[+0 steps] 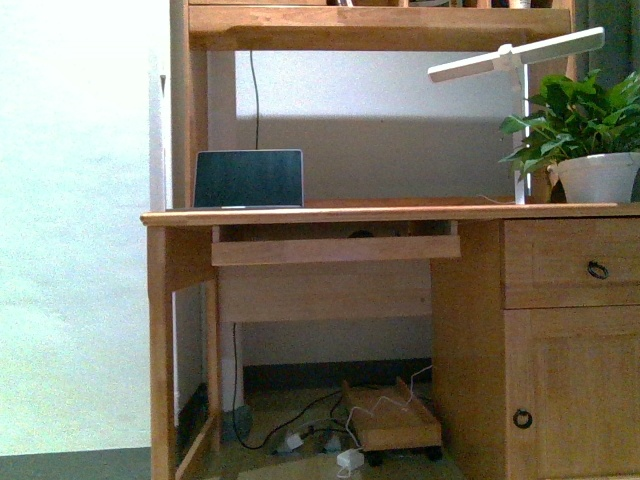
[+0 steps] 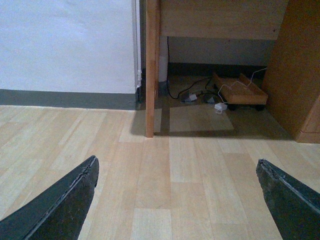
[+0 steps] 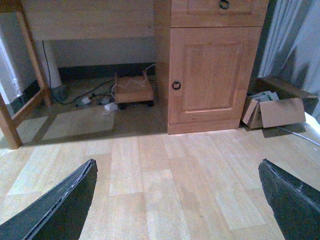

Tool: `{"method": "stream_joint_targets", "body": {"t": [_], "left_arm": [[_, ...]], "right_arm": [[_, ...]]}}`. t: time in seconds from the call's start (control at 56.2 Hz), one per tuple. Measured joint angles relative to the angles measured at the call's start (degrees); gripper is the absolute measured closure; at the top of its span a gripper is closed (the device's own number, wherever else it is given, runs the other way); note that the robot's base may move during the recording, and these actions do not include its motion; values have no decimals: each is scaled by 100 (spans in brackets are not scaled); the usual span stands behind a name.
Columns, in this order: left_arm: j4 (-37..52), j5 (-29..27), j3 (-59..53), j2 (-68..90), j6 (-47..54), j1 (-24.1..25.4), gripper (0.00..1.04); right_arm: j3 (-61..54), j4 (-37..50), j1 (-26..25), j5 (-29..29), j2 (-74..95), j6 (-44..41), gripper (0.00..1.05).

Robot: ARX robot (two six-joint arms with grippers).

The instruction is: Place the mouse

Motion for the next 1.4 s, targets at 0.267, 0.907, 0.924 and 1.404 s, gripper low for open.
{"method": "stream_joint_targets", "body": {"t": [0.267,0.907,0.924,1.404], "left_arm": [[0,0,0,0,0,0,8],[0,0,0,0,0,0,8],[0,0,0,0,0,0,8],[0,0,0,0,0,0,8]], "right_arm": [[0,0,0,0,0,0,7],[0,0,0,0,0,0,7],[0,0,0,0,0,0,7],[0,0,0,0,0,0,7]]}}
